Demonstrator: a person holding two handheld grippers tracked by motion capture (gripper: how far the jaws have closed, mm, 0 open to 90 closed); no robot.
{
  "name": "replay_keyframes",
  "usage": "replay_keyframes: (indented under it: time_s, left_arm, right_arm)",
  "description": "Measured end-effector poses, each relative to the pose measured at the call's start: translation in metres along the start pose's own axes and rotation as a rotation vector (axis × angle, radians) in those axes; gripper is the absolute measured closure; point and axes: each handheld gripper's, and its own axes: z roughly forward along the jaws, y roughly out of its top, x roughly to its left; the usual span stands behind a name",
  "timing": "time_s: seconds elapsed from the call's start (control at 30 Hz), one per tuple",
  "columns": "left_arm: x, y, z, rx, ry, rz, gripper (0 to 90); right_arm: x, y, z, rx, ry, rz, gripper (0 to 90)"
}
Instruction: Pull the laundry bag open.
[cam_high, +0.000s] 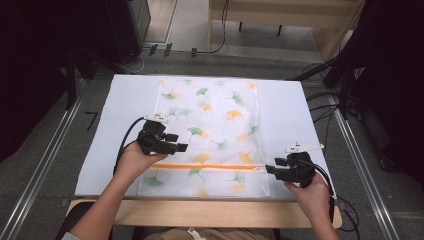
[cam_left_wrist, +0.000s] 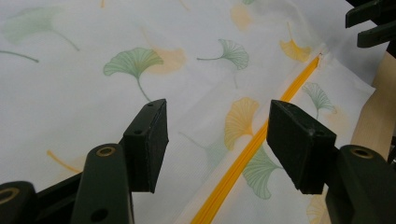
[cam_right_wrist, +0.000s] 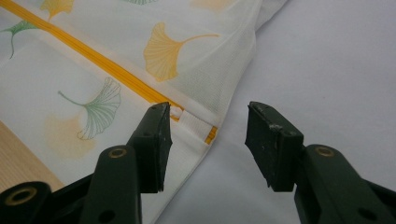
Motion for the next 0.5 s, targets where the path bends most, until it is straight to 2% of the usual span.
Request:
replay_keyframes:
  time_s: [0.07, 0.23, 0.4, 0.5]
  left_arm:
    - [-0.004, 0.003, 0.006, 0.002, -0.013, 0.010, 39.0]
    - [-0.008, 0.007, 0.013, 0.011, -0.022, 0.031, 38.8]
    - [-0.011, 0.013, 0.021, -0.024, -0.054, 0.030, 38.8]
    - [-0.014, 0.015, 0.028, 0.001, -0.051, 0.049, 38.3]
  right_arm:
    - [0.001, -0.002, -0.001, 0.006, -0.005, 0.013, 50.7]
    - [0.000, -0.008, -0.002, 0.010, -0.008, 0.006, 50.1]
    - [0.000, -0.013, 0.000, 0.022, -0.004, 0.005, 49.2]
    - [-0.002, -0.016, 0.001, 0.025, -0.004, 0.013, 48.3]
